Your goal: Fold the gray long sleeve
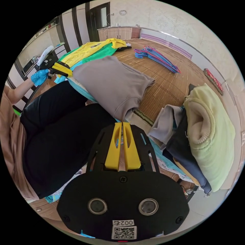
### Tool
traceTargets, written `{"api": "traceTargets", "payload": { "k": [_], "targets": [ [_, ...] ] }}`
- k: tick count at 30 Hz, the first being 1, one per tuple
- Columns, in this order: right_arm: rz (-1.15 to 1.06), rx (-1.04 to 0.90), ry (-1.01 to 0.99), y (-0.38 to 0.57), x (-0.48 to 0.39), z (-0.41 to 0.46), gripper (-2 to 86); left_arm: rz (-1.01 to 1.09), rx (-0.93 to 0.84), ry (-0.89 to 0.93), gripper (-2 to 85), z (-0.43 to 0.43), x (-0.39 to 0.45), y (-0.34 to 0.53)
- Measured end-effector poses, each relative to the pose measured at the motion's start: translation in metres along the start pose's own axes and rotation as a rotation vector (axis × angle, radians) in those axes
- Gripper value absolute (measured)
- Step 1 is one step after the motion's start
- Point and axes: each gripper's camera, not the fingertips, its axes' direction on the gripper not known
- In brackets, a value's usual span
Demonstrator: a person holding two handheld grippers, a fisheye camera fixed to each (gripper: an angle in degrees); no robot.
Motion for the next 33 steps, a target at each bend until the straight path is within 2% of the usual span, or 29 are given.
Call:
{"api": "traceTargets", "payload": {
  "k": [4,7,12,15,20,28,33],
  "targets": [
    [-0.015,-0.018,0.031,-0.009,-0.018,-0.008,1.5,-0.017,0.011,0.027,-1.0,-0.006,0.001,0.003],
    [-0.028,-0.015,0.077,-0.015,-0.038,-0.024,7.7,-0.013,0.027,0.026,-1.0,-0.015,0.004,0.005],
    [-0.072,0.187,0.095,-0.04,-0.09,-0.053,11.8,-0.016,0.074,0.021,-1.0,-0.034,0.01,0.007],
    [-0.14,0.224,0.096,-0.07,-0.124,-0.041,13.9,-0.027,0.116,0.025,-1.0,-0.046,0.012,0.007],
    [-0.211,0.162,0.156,-0.121,-0.171,0.001,16.6,-0.06,0.189,0.038,-1.0,-0.063,0.017,0.009],
    [-0.244,0.058,0.525,-0.145,-0.21,0.047,11.0,-0.119,0.277,0.0,-1.0,-0.082,0.027,0.015],
    [-0.249,0.007,0.696,-0.126,-0.206,0.054,7.5,-0.132,0.208,-0.042,-1.0,-0.07,0.04,0.026]
  ]
}}
